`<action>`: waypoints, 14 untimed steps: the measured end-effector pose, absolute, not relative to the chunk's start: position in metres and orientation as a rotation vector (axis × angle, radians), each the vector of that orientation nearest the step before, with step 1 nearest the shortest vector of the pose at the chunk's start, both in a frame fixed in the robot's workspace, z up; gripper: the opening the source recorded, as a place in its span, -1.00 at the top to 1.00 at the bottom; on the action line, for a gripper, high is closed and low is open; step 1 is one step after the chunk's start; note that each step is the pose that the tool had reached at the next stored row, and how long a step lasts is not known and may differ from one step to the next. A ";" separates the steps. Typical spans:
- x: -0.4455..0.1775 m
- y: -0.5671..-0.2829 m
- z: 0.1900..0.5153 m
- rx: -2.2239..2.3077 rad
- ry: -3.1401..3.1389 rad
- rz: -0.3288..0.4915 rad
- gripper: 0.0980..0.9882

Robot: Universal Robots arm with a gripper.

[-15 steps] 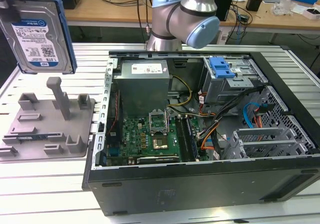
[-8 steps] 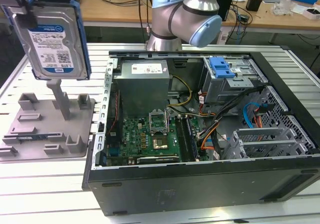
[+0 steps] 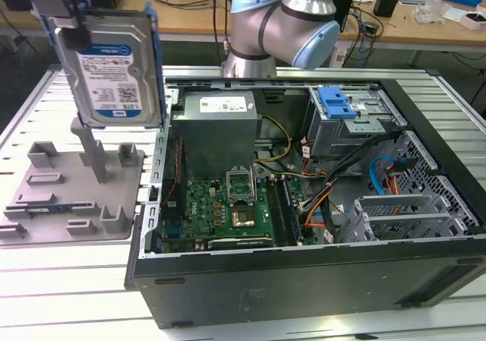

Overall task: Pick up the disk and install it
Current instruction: 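Pick up the disk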

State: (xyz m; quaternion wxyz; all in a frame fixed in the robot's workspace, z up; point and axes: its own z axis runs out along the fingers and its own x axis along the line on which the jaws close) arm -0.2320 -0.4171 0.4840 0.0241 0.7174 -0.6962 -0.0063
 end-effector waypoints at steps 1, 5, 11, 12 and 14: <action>-0.226 -0.419 0.484 2.219 -2.154 -0.019 0.39; -0.204 -0.427 0.484 2.220 -2.154 -0.020 0.39; -0.166 -0.439 0.484 2.218 -2.153 -0.022 0.39; -0.160 -0.441 0.484 2.218 -2.153 -0.022 0.39; -0.147 -0.445 0.484 2.218 -2.153 -0.023 0.39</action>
